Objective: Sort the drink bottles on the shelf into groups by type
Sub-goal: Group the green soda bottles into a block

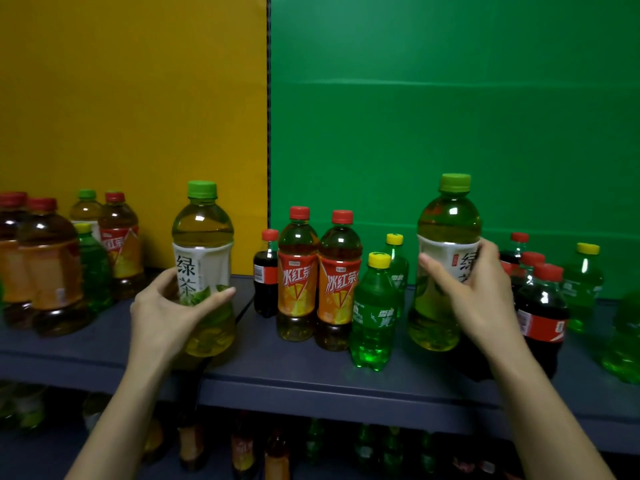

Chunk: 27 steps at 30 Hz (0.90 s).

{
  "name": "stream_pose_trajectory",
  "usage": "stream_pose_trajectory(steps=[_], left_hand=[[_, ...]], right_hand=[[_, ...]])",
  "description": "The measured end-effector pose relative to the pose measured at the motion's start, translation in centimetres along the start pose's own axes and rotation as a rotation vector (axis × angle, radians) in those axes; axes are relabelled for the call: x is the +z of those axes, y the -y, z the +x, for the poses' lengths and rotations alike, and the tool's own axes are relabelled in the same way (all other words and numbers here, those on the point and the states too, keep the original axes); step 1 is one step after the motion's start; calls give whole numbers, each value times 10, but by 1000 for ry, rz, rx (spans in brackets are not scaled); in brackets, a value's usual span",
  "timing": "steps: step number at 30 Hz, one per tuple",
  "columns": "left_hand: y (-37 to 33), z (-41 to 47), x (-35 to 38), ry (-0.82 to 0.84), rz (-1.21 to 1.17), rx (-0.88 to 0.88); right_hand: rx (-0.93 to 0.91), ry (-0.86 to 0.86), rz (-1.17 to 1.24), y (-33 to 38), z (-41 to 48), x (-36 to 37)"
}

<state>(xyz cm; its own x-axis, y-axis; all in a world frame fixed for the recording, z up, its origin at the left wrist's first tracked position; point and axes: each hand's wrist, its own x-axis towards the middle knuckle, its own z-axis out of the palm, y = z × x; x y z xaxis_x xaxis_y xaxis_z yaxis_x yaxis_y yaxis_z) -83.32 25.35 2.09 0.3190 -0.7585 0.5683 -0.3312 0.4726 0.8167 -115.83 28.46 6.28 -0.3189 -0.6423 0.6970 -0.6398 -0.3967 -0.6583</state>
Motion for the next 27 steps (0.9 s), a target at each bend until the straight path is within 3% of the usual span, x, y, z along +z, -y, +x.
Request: stream_pose_trajectory(steps=[11, 20, 27], left_hand=[[-28, -45, -44, -71, -35, -29], [0, -66, -160, -275, 58, -56], [32, -59, -280, -351, 127, -82]], right_hand=[[-61, 234, 189, 47, -42, 15], [-78, 496, 403, 112, -94, 125], [-64, 537, 532, 189, -146, 229]])
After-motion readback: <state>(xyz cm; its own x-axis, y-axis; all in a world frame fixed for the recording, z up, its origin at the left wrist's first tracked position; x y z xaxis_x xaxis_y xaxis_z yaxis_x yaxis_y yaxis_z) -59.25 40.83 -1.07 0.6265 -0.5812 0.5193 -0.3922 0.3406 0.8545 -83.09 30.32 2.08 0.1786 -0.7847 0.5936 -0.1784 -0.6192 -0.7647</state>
